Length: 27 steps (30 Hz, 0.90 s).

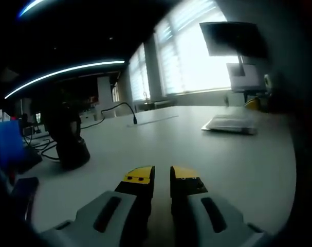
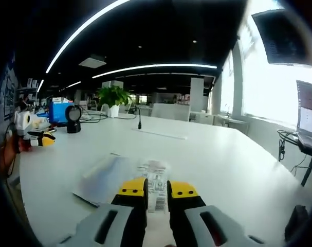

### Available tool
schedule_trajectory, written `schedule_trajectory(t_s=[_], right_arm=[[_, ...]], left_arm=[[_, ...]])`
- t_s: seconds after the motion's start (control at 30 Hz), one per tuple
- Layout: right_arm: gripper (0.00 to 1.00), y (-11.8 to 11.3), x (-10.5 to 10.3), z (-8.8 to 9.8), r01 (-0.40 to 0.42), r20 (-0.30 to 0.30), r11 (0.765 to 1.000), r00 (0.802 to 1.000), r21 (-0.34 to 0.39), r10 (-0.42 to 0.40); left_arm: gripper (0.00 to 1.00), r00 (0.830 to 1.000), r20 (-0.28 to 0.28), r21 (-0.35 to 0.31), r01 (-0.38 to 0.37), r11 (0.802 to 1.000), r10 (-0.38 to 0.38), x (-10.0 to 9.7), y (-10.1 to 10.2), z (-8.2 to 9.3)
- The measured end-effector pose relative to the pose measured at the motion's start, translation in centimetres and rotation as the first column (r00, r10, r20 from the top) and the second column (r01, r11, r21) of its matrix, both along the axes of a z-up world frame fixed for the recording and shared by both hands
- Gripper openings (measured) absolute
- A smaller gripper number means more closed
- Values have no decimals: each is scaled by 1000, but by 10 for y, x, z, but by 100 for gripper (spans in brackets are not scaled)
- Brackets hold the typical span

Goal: Clip sheet goods on table flip sheet goods clip sheet goods scan sheet goods put sheet goods back to table

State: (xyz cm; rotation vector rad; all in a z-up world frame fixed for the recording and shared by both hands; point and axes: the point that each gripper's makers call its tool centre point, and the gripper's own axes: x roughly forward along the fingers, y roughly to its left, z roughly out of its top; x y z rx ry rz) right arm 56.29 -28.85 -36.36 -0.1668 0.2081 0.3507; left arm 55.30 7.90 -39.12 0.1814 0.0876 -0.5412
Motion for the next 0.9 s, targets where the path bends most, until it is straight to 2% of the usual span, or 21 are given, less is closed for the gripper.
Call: schedule_trajectory(t_s=[0.37,0.73,0.9], right_arm=[[15,19,20,6,-64,-32,992,998,-108,61],[15,23,49,-3,-113,-125,972,988,-208,89],[16,27,54,-8,-136,-153,963,983,-232,102]], left_arm=[[4,1000,2,9,4,1000,-4,0,-1,-1],[4,1000,5,13,14,1000,-14,-3,-5,0],[4,1000,3,18,16,1000,-16,-4,-6,0]])
